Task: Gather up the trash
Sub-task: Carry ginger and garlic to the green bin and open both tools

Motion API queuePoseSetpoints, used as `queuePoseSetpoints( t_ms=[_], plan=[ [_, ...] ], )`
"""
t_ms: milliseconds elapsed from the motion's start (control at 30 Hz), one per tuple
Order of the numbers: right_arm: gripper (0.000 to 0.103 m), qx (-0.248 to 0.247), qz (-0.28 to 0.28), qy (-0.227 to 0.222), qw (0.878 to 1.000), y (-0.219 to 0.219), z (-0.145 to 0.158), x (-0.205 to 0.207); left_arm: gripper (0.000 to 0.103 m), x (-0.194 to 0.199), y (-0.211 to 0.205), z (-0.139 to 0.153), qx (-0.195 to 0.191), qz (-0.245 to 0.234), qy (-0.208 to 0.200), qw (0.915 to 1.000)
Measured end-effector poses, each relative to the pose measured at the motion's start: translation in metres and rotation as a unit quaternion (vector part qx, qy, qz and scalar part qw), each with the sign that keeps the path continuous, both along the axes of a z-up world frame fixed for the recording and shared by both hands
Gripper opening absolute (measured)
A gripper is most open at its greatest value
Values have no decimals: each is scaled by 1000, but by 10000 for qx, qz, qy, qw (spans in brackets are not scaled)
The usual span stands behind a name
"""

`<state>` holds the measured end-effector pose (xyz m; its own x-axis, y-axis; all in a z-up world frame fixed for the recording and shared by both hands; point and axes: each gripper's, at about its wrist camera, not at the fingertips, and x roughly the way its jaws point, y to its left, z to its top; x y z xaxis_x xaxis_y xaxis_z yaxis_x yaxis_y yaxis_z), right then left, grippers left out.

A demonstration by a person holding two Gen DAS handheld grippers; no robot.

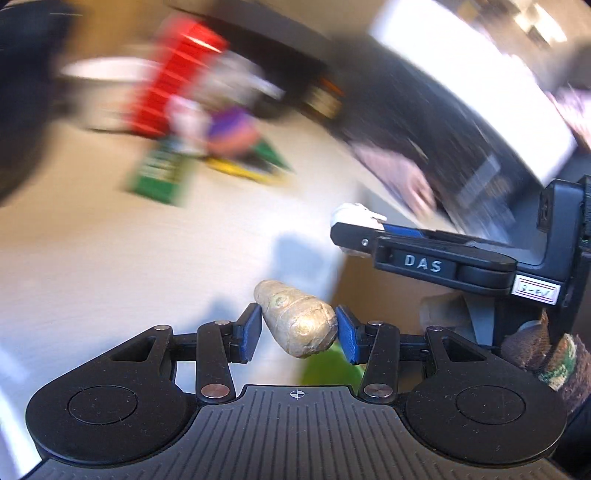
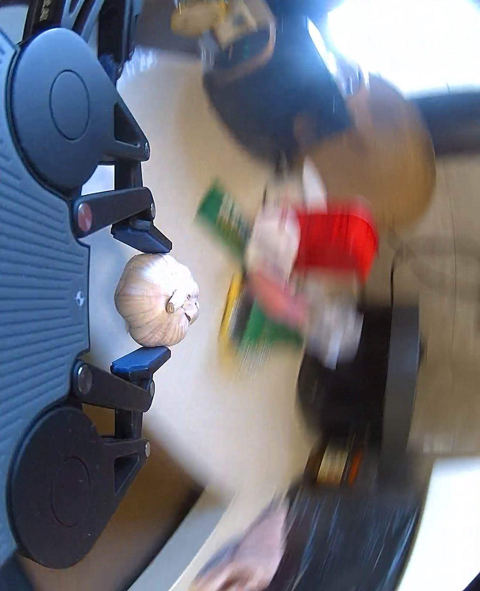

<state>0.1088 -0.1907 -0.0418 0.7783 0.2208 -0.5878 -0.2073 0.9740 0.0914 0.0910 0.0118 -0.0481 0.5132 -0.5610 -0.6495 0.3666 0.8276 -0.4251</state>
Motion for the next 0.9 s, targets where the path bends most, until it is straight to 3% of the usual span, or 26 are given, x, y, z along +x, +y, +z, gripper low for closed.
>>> queuePoseSetpoints(
  t_ms=[133, 300, 433, 533, 600, 733, 900],
  plan=[
    [56, -189, -1061, 442, 9932, -72, -42, -7, 49, 25, -75, -25, 323, -1018, 324, 9937],
    [56, -260, -1704, 1464, 9741, -146, -129, -3, 49, 56, -157, -84, 808, -1622, 1131, 9769],
    [56, 150, -1941, 2640, 9447, -187, -218, 3, 49, 71, -206, -138, 1373, -2000, 1748, 9543],
    [56, 449, -2032, 3394, 9174, -201, -277, 2, 49, 76, -221, -172, 1511, -1976, 2264, 9417],
    [56, 559, -2039, 3684, 9053, -205, -303, -2, 49, 79, -222, -187, 1512, -1917, 2494, 9371],
    [56, 728, -1885, 3937, 8967, -202, -324, -3, 48, 85, -223, -198, 1576, -1823, 2582, 9356],
    [68, 1042, -1973, 4107, 8840, -211, -329, 11, 47, 87, -226, -185, 1230, -1534, 2404, 9506]
  ],
)
